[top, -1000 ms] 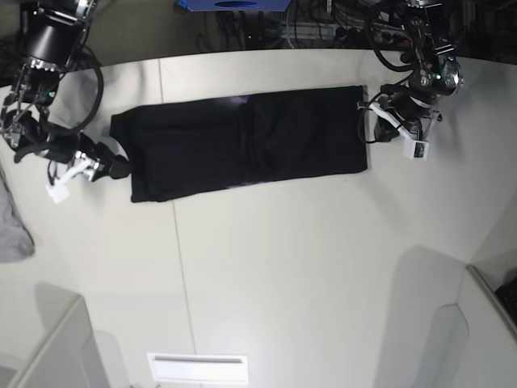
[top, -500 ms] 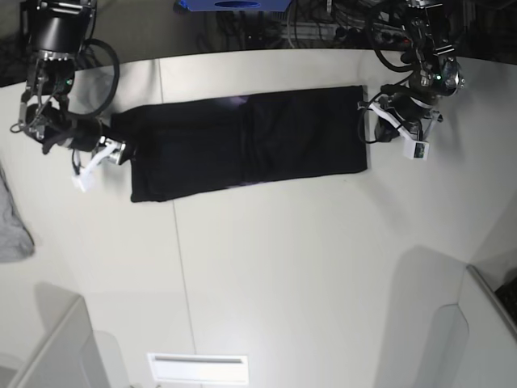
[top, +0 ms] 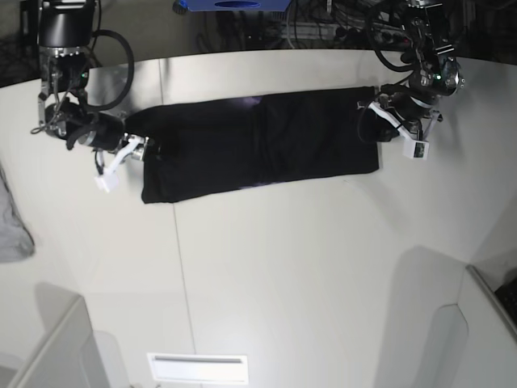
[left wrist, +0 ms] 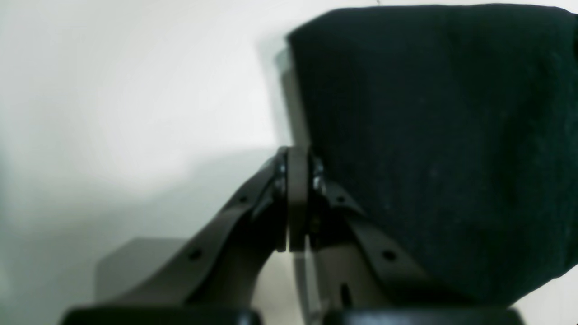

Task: Fold the T-shirt properly
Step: 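Grasp both ends of the shortened strip with both grippers, then fold the end held by the right gripper toward the left gripper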

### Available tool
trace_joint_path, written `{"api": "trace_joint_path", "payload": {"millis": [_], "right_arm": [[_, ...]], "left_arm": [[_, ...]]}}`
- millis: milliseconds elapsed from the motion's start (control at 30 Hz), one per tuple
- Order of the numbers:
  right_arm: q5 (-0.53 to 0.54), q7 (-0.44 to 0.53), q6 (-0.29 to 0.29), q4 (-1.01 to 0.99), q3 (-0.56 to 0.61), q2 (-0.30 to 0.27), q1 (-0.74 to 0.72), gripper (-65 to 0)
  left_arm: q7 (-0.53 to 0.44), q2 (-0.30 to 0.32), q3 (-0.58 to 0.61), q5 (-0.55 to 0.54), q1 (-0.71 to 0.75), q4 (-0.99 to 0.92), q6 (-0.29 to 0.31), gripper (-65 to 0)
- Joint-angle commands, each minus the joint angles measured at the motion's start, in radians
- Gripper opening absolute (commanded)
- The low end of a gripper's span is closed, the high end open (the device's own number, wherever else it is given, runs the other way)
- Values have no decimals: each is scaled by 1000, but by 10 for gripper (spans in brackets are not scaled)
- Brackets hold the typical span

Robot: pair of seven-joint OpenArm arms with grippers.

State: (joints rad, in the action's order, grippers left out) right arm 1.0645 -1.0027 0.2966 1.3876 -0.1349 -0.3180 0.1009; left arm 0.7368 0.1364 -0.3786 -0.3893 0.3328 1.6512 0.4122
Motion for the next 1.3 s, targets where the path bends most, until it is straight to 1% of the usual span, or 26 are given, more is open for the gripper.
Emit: {"api": "trace_joint_path", "payload": {"millis": [0,67,100,133,233,300,333,467,533,700,733,867,933,1000,1067,1100,1167,1267], "right_arm": [[-36,-15,-7,-4,2,-8,4,-248],[-36,-11,-7,-34,2,-8,-3,-251],[-36,-11,-7,-52,2,-8,-8,-272],[-37,-6,-7,-69,2,-8,-19,-309],[-37,17,-7,-101,4,-11,-31,-476],[-37,25,-7,-95,5,-14,-34,-606],[-37,26,-7,-93,5,-16,-34,-650],[-51,51,-12,-93,2,-17,-46,-650],[-105,52,-12,-81,1,-17,-48,-650],[-290,49,-12,32,-2,-7,-43,-650],[-312,46,-12,51,-2,3,-42,-650],[-373,43,-14,148,-4,18,-26,-650],[-399,43,-14,200,-6,21,-19,-650],[-412,41,-40,244,-6,35,-11,-650],[-412,34,-103,293,-4,36,3,-650],[-412,34,-121,315,-4,36,6,-650],[-412,34,-138,362,-4,36,15,-650],[-412,21,-141,413,1,36,16,-650]], "left_arm": [[28,7,-1,22,5,7,-6,-650],[28,7,-1,23,5,5,-6,-650],[28,7,-1,23,5,4,-6,-650],[28,9,-1,23,5,2,-6,-650],[28,9,-1,23,4,1,-6,-650],[28,9,0,23,4,1,-6,-650],[28,7,10,23,2,1,-6,-650],[28,7,89,23,-8,1,-11,-650],[30,6,131,23,-25,-6,-12,-650],[36,-1,224,23,-71,-10,-14,-650],[37,-1,237,23,-77,-10,-22,-650],[33,-1,309,19,-97,-1,-103,-650],[34,-1,330,14,-107,-1,-120,-650],[36,-1,339,14,-111,-1,-123,-650],[37,-1,341,14,-111,-1,-123,-650],[37,-1,341,14,-111,1,-123,-650],[37,-2,341,14,-111,1,-123,-650],[37,-2,341,14,-111,1,-123,-650]]}}
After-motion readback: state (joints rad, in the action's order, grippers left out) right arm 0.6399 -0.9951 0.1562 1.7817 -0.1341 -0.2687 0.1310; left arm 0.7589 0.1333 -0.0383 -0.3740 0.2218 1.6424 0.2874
